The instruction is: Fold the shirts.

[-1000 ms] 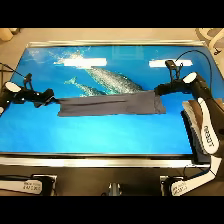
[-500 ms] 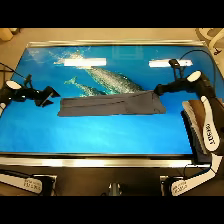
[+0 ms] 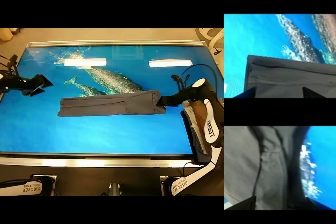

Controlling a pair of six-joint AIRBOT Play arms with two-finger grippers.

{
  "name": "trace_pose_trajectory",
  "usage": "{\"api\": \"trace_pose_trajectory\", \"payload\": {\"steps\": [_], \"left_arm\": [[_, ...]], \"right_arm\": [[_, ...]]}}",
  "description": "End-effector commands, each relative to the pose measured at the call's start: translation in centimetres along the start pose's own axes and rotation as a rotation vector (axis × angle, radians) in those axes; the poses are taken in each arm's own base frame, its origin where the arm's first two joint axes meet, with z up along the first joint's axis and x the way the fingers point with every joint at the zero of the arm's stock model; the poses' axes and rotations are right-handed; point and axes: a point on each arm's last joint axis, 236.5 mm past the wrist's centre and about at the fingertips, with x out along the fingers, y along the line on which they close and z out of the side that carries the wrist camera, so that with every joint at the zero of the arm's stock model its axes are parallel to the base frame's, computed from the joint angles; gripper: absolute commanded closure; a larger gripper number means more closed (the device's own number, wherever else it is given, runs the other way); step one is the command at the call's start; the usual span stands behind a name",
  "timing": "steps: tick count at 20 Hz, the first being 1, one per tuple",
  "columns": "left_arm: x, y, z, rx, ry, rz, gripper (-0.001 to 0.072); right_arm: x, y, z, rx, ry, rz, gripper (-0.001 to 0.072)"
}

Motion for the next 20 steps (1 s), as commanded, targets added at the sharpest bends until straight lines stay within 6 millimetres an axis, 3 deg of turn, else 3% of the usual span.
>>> {"api": "trace_pose_trajectory", "payload": {"steps": [1,2,3,4,5,6,8,9,12,14,17,20], "left_arm": [[-2.7,-3.6,-0.3,0.097,-0.048,-0.017,0.0043],[-3.0,-4.5,-0.5,0.116,-0.051,-0.027,0.0043],[-3.1,-5.5,-0.9,0.135,-0.049,-0.038,0.0043],[-2.8,-6.4,-1.3,0.153,-0.04,-0.048,0.0043],[-2.3,-7.4,-1.9,0.173,-0.026,-0.06,0.0087],[-1.4,-8.4,-2.3,0.192,-0.019,-0.072,0.0194],[1.5,-11.2,-3.6,0.235,-0.002,-0.106,0.0616],[3.3,-12.7,-4.5,0.254,0.017,-0.128,0.0683],[9.6,-18.2,-9.7,0.227,0.143,-0.251,0.0683],[13.4,-22.0,-13.5,0.112,0.239,-0.365,0.0683],[17.1,-27.0,-18.6,0.037,0.357,-0.509,0.0683],[20.2,-29.7,-22.0,0.035,0.43,-0.541,0.0684]], "right_arm": [[2.8,1.9,0.9,0.049,-0.01,0.063,-0.0004],[3.3,2.4,1.2,0.062,-0.013,0.058,0.0005],[3.6,3.0,1.7,0.068,-0.023,0.06,0.0101],[3.7,3.6,2.0,0.078,-0.03,0.072,0.0315],[3.5,4.3,2.4,0.088,-0.045,0.097,0.0574],[3.0,5.1,2.8,0.093,-0.06,0.122,0.0659],[1.0,6.3,3.8,0.066,-0.1,0.122,0.0688],[-0.6,7.0,4.4,0.041,-0.13,0.112,0.0688],[-5.8,9.8,6.2,-0.034,-0.231,0.08,0.0689],[-9.3,12.2,6.3,-0.089,-0.274,0.074,0.0689],[-13.5,16.0,4.8,-0.17,-0.282,0.084,0.0689],[-17.0,19.1,3.3,-0.239,-0.301,0.083,0.0689]]}}
